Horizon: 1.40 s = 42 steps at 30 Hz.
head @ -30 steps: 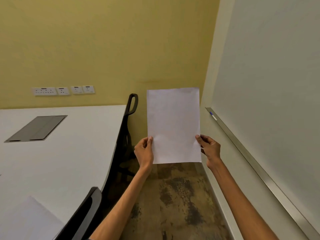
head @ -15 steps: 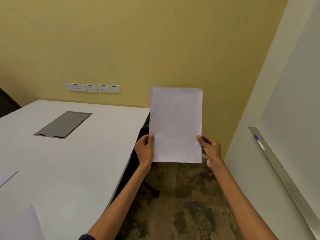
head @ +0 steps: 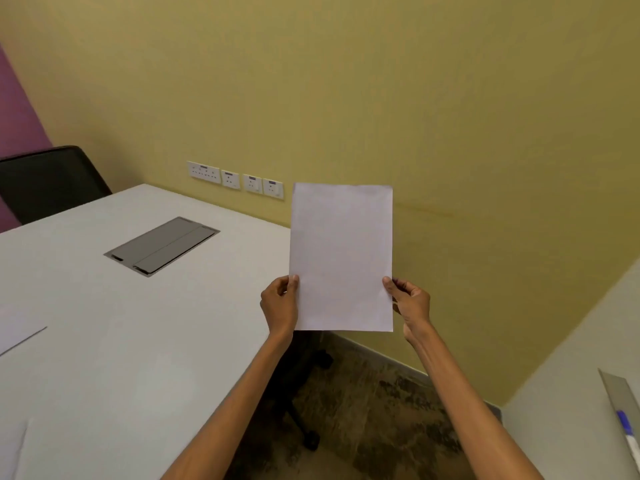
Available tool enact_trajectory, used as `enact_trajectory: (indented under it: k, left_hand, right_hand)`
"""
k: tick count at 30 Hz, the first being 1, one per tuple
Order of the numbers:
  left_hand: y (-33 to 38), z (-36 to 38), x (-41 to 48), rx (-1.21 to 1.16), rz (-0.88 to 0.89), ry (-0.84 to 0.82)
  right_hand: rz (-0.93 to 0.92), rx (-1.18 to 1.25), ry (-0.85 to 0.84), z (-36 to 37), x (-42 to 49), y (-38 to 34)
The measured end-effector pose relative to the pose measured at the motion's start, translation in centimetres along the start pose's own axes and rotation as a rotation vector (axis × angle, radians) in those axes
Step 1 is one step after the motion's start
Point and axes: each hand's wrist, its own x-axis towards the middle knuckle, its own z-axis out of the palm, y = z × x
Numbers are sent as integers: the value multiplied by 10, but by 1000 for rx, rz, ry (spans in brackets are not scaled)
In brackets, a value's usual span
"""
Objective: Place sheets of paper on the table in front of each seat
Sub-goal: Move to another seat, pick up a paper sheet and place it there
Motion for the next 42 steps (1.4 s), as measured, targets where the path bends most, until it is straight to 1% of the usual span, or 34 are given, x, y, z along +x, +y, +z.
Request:
enact_trajectory:
  k: [3, 11, 20, 28, 33, 42]
  left_hand:
    - [-5, 8, 32, -14, -24, 69]
    - [-33, 23, 129, -6, -38, 192]
    - [-53, 35, 242, -3, -93, 357]
    - [-83, 38, 287, 18, -178, 471]
    - [-104, 38, 304, 42, -242, 568]
    - [-149, 50, 316, 106, -415, 833]
  right_hand:
    - [20, -20, -69, 24, 43, 1]
    - [39, -72, -250, 110, 159, 14]
    - [16, -274, -479, 211, 284, 16]
    - [122, -344, -577, 267, 344, 51]
    - [181, -389, -692, 305, 375, 75]
    - [287, -515, -926, 368, 426, 129]
